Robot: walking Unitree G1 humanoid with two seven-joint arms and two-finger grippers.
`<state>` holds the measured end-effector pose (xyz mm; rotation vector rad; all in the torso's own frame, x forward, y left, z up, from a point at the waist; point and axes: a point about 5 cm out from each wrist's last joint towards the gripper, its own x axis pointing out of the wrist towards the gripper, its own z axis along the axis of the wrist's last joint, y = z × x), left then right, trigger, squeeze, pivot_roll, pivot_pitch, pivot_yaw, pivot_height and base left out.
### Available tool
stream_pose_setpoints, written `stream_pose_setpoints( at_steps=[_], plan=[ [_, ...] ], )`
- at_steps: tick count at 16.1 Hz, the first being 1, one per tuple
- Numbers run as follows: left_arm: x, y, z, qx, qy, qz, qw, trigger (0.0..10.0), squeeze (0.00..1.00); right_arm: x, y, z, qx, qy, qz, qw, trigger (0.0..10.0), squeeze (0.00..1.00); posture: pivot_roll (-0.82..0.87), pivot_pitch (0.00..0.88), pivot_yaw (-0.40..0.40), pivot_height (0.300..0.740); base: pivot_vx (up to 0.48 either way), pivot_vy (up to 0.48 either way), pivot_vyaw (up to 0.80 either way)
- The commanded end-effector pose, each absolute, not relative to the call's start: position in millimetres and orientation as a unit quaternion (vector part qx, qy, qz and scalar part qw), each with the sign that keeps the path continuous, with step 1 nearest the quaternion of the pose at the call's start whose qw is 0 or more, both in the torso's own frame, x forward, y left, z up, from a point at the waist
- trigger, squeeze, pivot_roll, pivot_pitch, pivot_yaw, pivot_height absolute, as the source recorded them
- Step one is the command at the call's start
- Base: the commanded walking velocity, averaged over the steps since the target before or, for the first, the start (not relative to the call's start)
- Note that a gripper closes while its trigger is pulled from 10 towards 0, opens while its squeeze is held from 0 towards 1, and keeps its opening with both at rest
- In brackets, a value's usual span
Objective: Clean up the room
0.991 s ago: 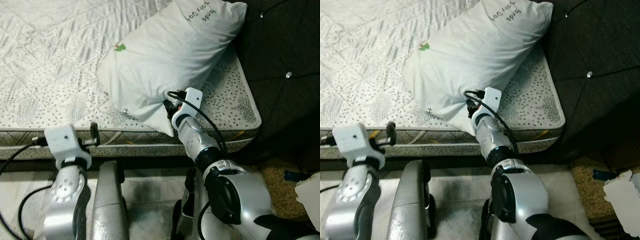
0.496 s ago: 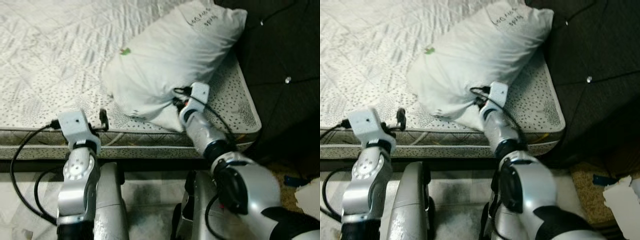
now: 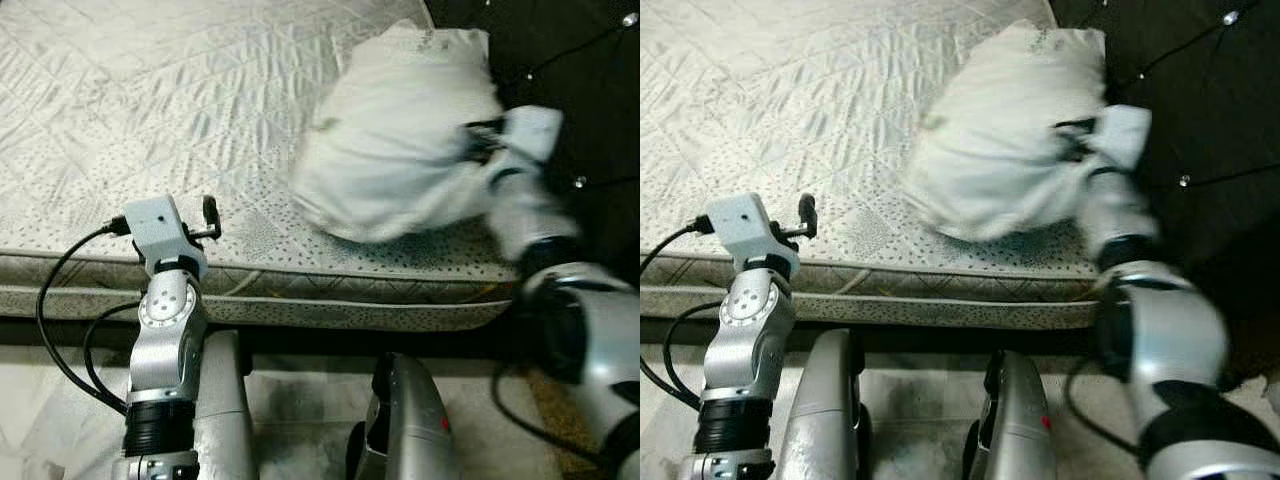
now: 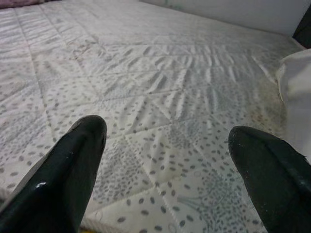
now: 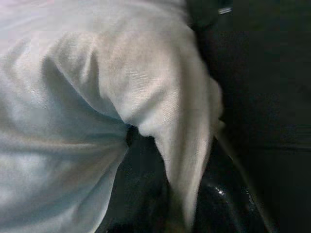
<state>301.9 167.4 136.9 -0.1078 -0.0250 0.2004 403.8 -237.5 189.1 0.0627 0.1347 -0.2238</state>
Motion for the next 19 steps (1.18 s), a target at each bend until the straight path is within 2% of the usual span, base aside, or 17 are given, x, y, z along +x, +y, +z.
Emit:
stream_pose_setpoints(
  at_steps=[1, 3, 5, 8, 11, 14, 15, 16, 17, 18, 19],
  plan=[
    [305, 165, 136, -0.055, -0.013, 0.101, 0.993, 10.0, 0.00, 405, -255, 220, 0.014, 0.005, -0.134, 0.991, 0.0, 0.00, 0.11, 0.000, -0.077, 0.565, 0.000, 0.000, 0.00],
    [308, 166, 135, -0.054, -0.015, 0.102, 0.993, 10.0, 0.00, 399, -267, 208, -0.005, 0.022, -0.141, 0.990, 0.0, 0.00, 0.10, 0.000, -0.075, 0.565, 0.000, 0.000, 0.00],
    [310, 169, 132, -0.052, -0.018, 0.103, 0.993, 10.0, 0.00, 384, -272, 166, -0.012, 0.074, -0.133, 0.988, 0.0, 0.00, 0.09, 0.000, -0.064, 0.565, 0.000, 0.000, 0.00],
    [312, 167, 131, -0.047, -0.015, 0.096, 0.994, 10.0, 0.00, 371, -255, 121, 0.018, 0.125, -0.110, 0.986, 0.0, 0.00, 0.08, 0.000, -0.043, 0.565, 0.000, 0.000, 0.00],
    [316, 168, 132, -0.041, -0.019, 0.089, 0.995, 10.0, 0.00, 376, -233, 118, 0.017, 0.133, -0.056, 0.989, 0.0, 0.00, 0.08, 0.000, -0.034, 0.565, 0.000, 0.000, 0.00],
    [318, 174, 135, -0.037, -0.024, 0.096, 0.994, 10.0, 0.00, 384, -229, 133, -0.004, 0.129, -0.023, 0.991, 0.0, 0.00, 0.09, 0.000, -0.041, 0.565, 0.000, 0.000, 0.00],
    [318, 174, 135, -0.037, -0.026, 0.097, 0.994, 10.0, 0.00, 388, -232, 146, -0.039, 0.115, -0.012, 0.993, 0.0, 0.00, 0.10, 0.000, -0.045, 0.565, 0.000, 0.000, 0.00],
    [316, 172, 134, -0.037, -0.026, 0.096, 0.994, 10.0, 0.00, 392, -248, 164, -0.051, 0.100, -0.040, 0.993, 0.0, 0.00, 0.10, 0.000, -0.047, 0.565, 0.000, 0.000, 0.00],
    [315, 172, 134, -0.037, -0.026, 0.096, 0.994, 10.0, 0.00, 392, -252, 168, -0.052, 0.097, -0.049, 0.993, 0.0, 0.00, 0.10, 0.000, -0.047, 0.565, 0.000, 0.000, 0.00],
    [313, 171, 132, -0.038, -0.025, 0.097, 0.994, 10.0, 0.00, 390, -280, 191, -0.044, 0.075, -0.112, 0.990, 0.0, 0.00, 0.11, 0.000, -0.053, 0.565, 0.000, 0.000, 0.00],
    [311, 173, 131, -0.039, -0.024, 0.101, 0.994, 10.0, 0.00, 387, -296, 201, -0.043, 0.064, -0.141, 0.987, 0.0, 0.00, 0.11, 0.000, -0.057, 0.565, 0.000, 0.000, 0.00]
  ],
)
